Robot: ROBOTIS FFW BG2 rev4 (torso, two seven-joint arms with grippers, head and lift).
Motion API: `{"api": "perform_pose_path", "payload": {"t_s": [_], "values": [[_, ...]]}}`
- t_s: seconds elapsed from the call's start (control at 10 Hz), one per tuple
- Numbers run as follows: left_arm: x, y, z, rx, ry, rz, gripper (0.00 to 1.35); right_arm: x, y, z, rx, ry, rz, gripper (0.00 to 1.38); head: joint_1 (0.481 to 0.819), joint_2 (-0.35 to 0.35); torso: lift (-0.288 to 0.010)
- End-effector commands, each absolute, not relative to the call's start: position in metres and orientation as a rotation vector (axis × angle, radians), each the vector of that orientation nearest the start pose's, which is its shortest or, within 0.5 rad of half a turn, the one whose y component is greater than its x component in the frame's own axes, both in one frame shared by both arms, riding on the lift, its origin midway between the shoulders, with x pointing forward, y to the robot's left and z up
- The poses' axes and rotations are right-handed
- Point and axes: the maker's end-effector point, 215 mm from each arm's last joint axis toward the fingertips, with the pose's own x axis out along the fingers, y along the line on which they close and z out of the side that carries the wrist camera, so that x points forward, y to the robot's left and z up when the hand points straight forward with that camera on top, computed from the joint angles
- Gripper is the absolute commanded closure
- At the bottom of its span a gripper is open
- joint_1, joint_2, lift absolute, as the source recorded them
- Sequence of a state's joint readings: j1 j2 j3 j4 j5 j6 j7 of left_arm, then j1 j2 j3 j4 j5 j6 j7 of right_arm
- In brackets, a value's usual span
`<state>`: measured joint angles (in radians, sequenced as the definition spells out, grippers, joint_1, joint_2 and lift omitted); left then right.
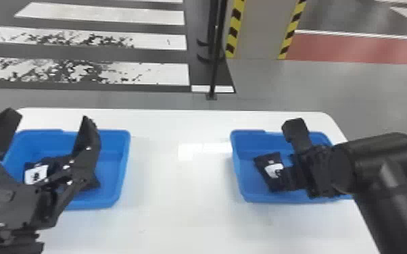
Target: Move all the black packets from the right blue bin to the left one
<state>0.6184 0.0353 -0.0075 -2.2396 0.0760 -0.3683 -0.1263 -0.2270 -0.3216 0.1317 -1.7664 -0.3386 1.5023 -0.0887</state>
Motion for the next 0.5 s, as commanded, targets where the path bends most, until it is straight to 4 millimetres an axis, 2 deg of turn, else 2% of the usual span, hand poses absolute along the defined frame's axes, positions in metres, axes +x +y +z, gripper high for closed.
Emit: {"api": "perform_pose_path", "payload": {"t_s": [0.0,0.2,0.3,0.4], "values": [[0.387,0.203,-0.167,-0.025,-0.442,-0.139,0.1,0.492,-0.278,-0.473,-0.151,1.02,0.076,1.13,0.695,-0.106,-0.14],[0.385,0.205,-0.163,-0.023,-0.454,-0.134,0.09,0.508,-0.263,-0.432,-0.112,0.829,0.093,1.13,0.695,-0.092,-0.14],[0.385,0.205,-0.163,-0.026,-0.457,-0.132,0.09,0.519,-0.251,-0.403,-0.093,0.728,0.126,1.13,0.695,-0.087,-0.14],[0.385,0.205,-0.161,-0.031,-0.462,-0.133,0.09,0.527,-0.229,-0.371,-0.058,0.625,0.192,1.13,0.695,-0.071,-0.14]]}}
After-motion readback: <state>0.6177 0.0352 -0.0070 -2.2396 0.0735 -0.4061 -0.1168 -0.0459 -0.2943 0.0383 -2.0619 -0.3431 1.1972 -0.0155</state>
